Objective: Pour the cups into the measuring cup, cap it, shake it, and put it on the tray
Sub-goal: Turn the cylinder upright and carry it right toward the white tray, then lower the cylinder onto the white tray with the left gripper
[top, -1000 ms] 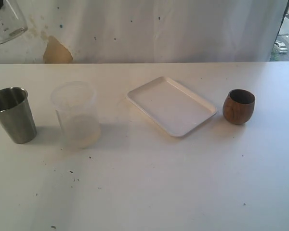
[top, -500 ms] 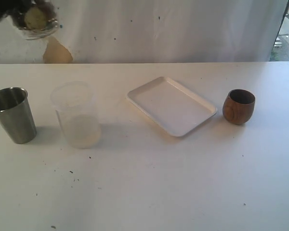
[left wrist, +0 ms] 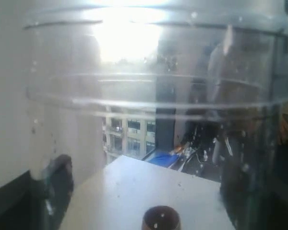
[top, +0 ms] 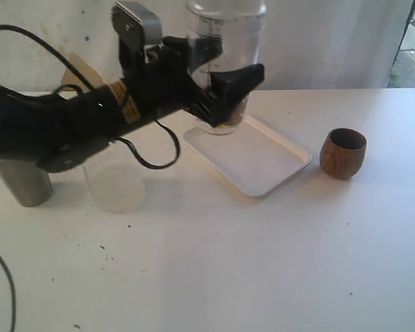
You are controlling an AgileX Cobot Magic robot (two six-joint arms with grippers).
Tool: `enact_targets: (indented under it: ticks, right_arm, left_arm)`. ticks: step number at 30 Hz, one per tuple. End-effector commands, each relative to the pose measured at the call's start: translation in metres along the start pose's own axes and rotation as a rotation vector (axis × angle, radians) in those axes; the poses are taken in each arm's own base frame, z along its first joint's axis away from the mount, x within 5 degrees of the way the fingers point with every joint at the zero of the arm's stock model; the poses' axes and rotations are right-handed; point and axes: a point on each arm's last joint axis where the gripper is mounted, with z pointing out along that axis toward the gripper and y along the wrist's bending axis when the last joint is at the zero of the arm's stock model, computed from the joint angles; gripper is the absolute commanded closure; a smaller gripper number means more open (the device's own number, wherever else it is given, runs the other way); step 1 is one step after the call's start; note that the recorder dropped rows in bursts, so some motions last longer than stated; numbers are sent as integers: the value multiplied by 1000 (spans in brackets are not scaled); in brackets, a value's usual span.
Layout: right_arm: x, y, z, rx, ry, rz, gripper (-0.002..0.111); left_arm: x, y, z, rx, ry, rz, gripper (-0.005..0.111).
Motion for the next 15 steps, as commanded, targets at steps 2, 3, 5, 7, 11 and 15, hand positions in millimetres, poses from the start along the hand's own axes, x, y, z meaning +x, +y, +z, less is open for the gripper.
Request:
enact_targets:
  ticks: [2,3,5,7,11,15]
  right_arm:
    - [0,0,0,-4,-14,-6,108]
    - [0,0,0,-4,-14,-6,108]
    - [0,0,0,-4,-14,-6,108]
    - [0,0,0,-4,-14,-6,108]
    - [0,0,0,-4,-14,-6,108]
    - [0,0,0,-4,-14,-6,108]
  left_arm:
    - [33,-11,37,-1,-102,9,107]
    - [42,-11,43,-11,-101,6,107]
    - [57,-12,55,-18,-100,-13,107]
    - [71,-11,64,-21,-99,-16,107]
    - [98,-4,82,-83,-107,17,107]
    - [122,18,92,-247,-130,-50,107]
